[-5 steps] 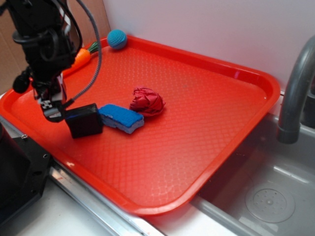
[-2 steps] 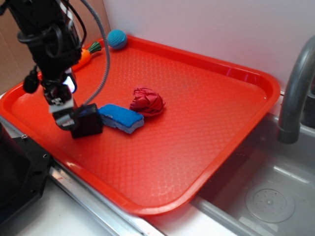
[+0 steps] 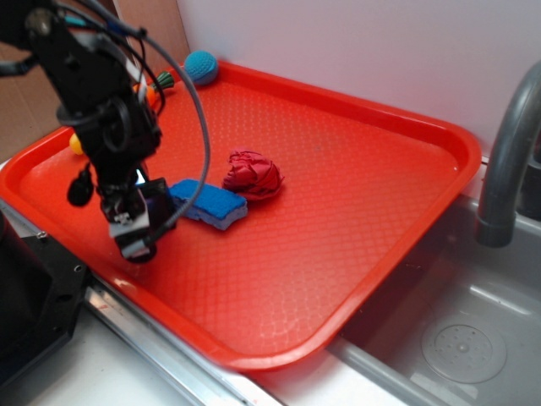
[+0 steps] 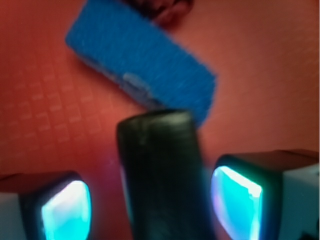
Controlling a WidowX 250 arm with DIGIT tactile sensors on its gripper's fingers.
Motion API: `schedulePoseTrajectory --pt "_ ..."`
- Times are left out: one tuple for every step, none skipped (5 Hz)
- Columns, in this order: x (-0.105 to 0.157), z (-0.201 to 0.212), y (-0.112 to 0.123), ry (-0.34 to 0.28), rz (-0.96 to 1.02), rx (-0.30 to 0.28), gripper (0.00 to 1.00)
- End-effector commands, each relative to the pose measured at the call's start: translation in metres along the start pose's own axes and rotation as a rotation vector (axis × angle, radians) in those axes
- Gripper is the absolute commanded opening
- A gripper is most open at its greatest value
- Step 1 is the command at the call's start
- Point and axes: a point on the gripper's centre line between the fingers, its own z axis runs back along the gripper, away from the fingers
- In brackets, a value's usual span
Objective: Grab the black box.
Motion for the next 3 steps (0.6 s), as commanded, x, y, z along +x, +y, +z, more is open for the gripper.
schedulePoseTrajectory --pt "-0.013 0.026 0.002 -0.009 0.094 0.068 0.0" --pt "-0.018 0.062 0.019 0.015 0.242 0.041 0.0" --pt "-0.015 0.109 0.052 -0.048 0.41 -0.006 0.0"
